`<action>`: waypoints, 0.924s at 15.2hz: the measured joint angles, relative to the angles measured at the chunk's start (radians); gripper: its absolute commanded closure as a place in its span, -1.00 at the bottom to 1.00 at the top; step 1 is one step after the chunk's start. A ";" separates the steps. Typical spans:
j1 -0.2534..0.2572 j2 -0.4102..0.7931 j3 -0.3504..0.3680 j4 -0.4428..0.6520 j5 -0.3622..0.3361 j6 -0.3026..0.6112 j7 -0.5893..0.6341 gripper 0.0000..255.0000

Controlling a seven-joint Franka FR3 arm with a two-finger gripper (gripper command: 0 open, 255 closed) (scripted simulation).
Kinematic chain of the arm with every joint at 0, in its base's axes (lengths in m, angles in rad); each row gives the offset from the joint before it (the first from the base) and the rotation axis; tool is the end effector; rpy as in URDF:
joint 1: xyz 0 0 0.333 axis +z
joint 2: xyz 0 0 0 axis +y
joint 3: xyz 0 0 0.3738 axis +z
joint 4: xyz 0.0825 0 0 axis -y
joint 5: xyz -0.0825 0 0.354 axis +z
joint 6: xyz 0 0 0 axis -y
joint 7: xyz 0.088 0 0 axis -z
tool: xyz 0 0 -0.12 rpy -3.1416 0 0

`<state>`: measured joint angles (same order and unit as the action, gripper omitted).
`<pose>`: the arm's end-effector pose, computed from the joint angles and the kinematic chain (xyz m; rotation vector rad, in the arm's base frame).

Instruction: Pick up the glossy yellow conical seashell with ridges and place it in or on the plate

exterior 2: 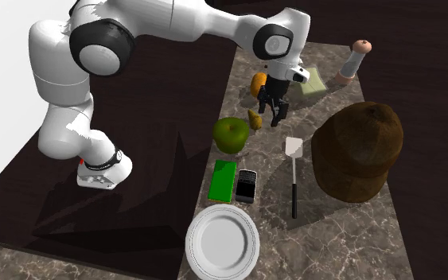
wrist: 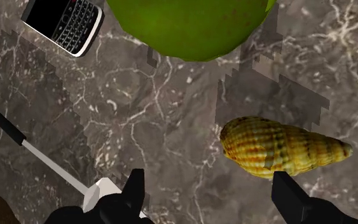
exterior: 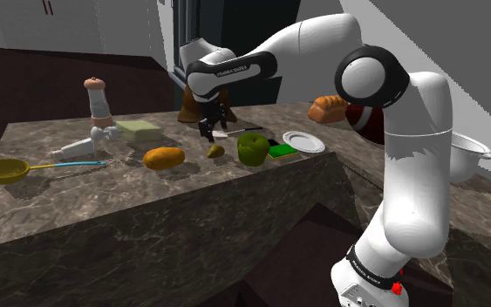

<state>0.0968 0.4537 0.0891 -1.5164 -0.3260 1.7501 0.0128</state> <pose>0.6541 0.0794 0.4395 2.8117 0.3707 -0.2685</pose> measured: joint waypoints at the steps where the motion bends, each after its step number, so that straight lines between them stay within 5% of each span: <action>1: -0.001 -0.002 0.000 -0.008 0.000 0.006 0.001 -1.00; 6: -0.002 -0.004 0.000 -0.015 -0.001 0.012 0.002 -1.00; 7: -0.002 -0.004 0.000 -0.015 -0.001 0.012 0.002 1.00; 14: -0.002 -0.004 0.000 -0.015 -0.001 0.012 0.002 1.00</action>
<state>0.0952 0.4502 0.0888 -1.5312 -0.3266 1.7618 0.0147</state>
